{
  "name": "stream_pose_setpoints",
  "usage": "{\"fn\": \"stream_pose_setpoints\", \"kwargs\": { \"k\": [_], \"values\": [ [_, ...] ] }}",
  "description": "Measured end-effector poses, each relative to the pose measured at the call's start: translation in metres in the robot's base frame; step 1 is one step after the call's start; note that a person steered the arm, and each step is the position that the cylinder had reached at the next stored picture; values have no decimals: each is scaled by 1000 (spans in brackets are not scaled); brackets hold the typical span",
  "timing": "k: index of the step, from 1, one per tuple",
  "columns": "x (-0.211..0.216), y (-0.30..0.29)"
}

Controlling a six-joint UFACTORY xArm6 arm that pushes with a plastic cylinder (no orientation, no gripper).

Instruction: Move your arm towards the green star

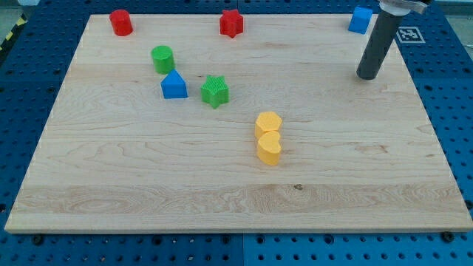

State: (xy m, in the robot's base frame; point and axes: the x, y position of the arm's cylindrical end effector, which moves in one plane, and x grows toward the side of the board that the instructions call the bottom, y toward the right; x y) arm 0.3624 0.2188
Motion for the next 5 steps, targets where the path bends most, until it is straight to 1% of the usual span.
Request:
{"fn": "stream_pose_setpoints", "kwargs": {
  "k": [1,2,4,5],
  "values": [
    [0,0],
    [0,-16],
    [0,-116],
    [0,-178]
  ]
}}
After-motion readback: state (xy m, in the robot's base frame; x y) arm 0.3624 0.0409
